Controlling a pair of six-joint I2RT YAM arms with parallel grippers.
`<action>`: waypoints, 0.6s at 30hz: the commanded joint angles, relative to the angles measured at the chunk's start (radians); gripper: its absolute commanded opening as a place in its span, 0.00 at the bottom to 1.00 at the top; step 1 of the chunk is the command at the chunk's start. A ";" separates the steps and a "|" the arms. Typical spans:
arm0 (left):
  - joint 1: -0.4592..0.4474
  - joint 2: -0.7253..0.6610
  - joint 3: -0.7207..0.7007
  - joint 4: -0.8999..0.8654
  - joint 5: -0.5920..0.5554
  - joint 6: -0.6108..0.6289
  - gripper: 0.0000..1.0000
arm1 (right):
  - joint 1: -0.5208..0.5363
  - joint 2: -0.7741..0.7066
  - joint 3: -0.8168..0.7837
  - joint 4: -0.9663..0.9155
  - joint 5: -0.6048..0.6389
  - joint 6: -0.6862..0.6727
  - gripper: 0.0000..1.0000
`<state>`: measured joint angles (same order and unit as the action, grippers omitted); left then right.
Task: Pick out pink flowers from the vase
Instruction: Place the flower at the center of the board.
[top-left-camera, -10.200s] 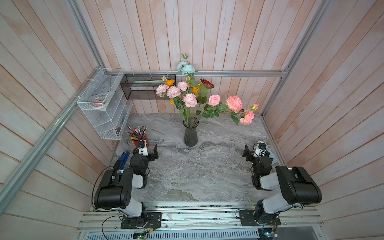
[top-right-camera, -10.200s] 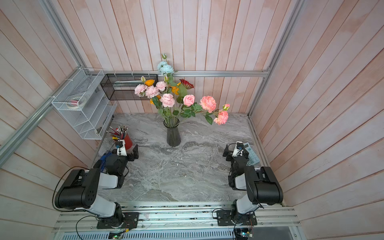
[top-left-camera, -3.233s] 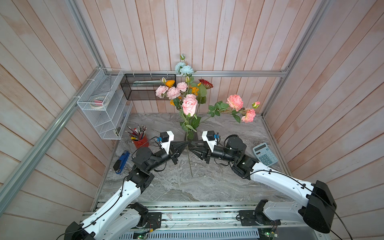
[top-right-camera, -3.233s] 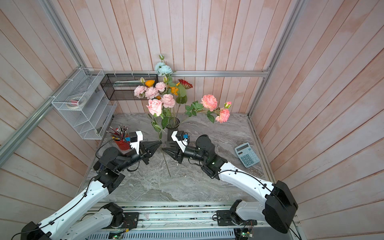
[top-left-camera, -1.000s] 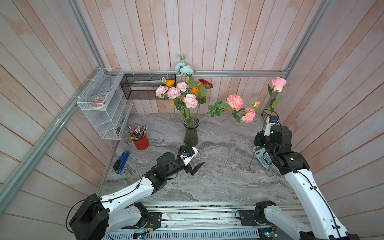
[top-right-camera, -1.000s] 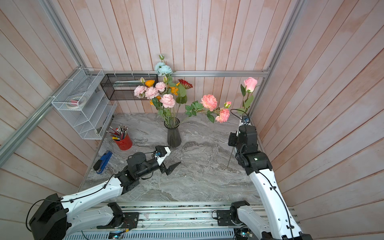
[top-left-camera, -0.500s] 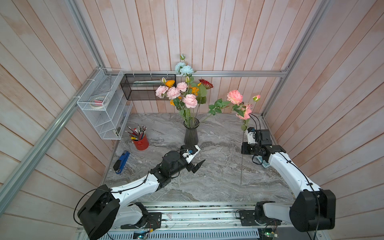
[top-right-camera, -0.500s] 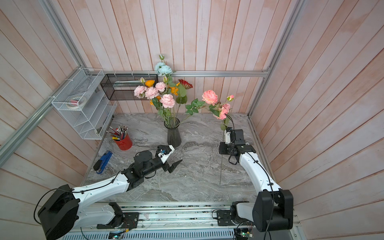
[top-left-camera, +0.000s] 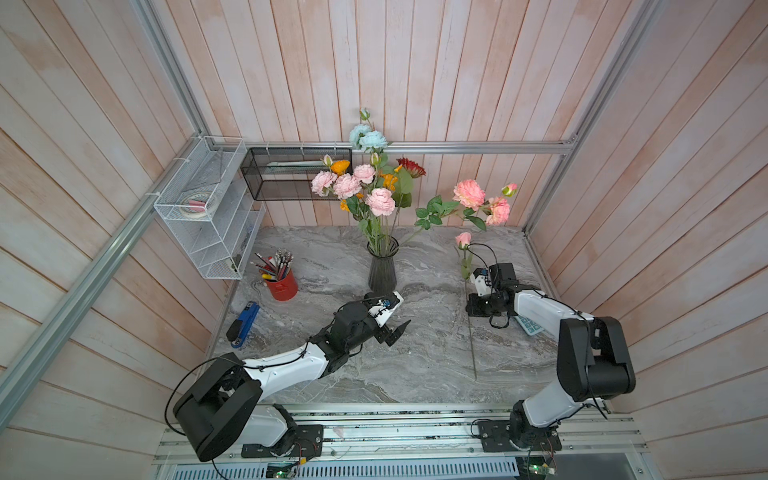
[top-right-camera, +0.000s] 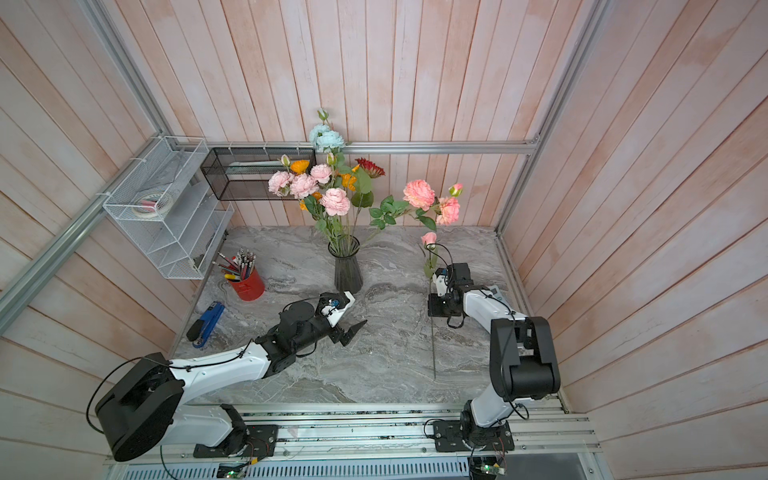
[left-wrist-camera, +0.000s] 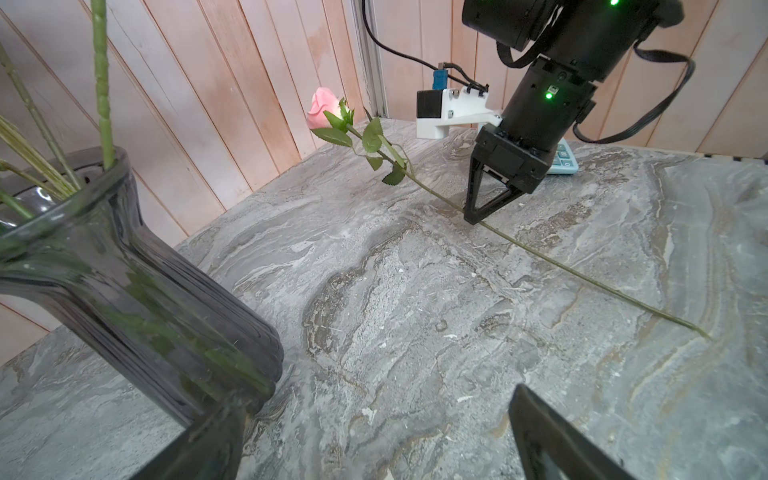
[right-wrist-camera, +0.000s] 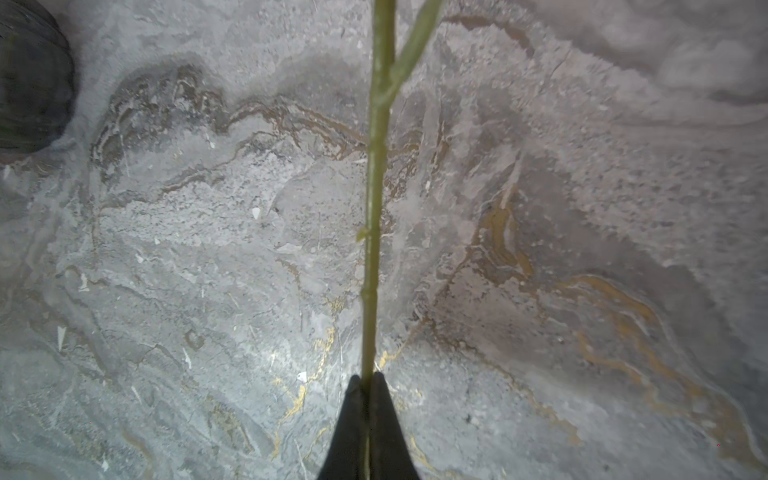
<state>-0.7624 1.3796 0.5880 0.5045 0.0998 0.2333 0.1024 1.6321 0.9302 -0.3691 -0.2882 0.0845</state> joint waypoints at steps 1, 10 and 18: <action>-0.003 0.017 0.036 0.052 0.006 0.007 1.00 | 0.004 0.045 0.018 0.011 -0.019 -0.003 0.00; -0.004 0.032 0.035 0.061 0.017 -0.002 1.00 | 0.005 0.103 0.022 0.017 -0.028 0.006 0.03; -0.003 0.002 0.023 0.053 0.029 -0.003 1.00 | 0.005 0.081 0.013 0.028 -0.020 0.020 0.14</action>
<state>-0.7624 1.4025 0.6033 0.5465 0.1066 0.2329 0.1032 1.7187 0.9363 -0.3454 -0.3050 0.0959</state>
